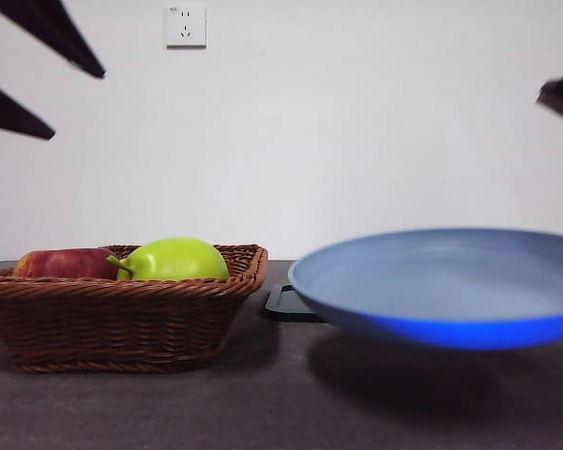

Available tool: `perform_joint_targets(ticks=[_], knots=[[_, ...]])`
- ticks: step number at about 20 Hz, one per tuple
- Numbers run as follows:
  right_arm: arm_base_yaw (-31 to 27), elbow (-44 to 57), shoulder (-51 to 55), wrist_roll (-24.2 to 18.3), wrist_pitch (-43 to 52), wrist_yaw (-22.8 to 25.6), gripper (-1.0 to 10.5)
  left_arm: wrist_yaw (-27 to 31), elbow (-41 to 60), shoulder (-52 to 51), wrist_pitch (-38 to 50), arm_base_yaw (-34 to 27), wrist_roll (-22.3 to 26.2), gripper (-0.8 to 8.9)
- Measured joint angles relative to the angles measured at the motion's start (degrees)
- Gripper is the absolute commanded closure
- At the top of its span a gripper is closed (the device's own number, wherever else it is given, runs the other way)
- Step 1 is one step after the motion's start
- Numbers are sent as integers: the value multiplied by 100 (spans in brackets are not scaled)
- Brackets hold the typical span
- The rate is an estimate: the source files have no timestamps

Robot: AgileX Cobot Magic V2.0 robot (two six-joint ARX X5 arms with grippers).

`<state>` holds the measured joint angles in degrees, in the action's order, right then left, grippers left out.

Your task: Take the lemon from the basket,put the lemon in the plate,hand out the plate

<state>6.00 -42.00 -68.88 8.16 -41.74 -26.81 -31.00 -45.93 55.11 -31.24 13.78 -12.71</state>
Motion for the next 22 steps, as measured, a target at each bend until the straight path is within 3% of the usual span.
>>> perform_joint_targets(ticks=[7,15,22], knots=[[0,0,1211,0,-577,0,943,1733,-1532,1405,-874,629,129,433],[0,0,1628,-2,-682,0,943,2691,-2511,3652,-916,852,160,433],[0,0,1628,-22,-748,0,943,2761,-2555,4712,-339,894,101,433]])
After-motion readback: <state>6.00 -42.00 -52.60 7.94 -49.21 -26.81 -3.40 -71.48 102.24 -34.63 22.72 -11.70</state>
